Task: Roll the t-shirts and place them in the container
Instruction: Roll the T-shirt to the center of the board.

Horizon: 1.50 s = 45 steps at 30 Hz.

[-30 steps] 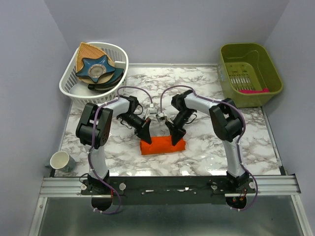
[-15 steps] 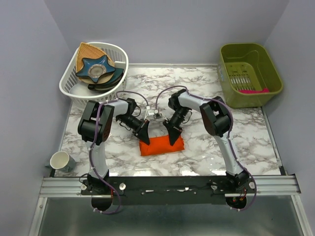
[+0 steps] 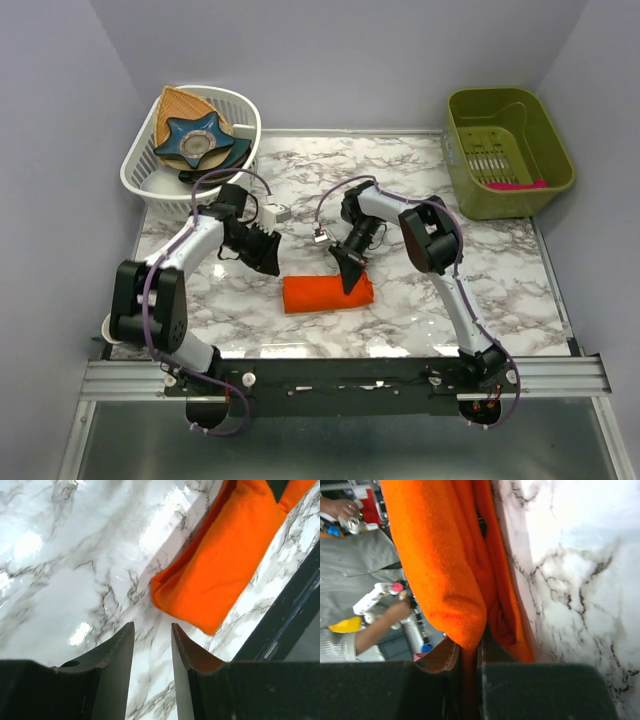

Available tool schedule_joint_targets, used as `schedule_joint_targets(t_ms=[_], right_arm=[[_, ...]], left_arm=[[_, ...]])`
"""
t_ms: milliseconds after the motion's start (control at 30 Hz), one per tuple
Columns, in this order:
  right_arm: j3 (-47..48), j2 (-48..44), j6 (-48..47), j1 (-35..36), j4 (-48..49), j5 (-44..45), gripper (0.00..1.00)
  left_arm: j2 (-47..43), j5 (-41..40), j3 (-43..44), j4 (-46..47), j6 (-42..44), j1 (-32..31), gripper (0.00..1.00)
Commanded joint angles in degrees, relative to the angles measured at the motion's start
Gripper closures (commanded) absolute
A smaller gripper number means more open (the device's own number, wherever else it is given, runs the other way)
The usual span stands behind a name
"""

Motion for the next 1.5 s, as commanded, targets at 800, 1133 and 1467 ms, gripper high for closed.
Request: schedule_joint_targets(t_ms=[800,1133,1467], right_arm=[[2.4,10.26,6.31,-0.19,-0.45,16.03,0.82],[2.41,10.17,6.31,-0.19,-0.45,15.86,0.82],[2.41,10.43,6.4,-0.19,-0.45,16.03,0.8]], left_arm=[[-30.82,-47.58,-41.3,61.01,26.47,-56.28,0.28],[-18.16,-49.61,-41.65,66.56,28.56,-57.07,0.29],[-6.13,-52.33,-41.22,71.21,36.66,-57.42,0.32]])
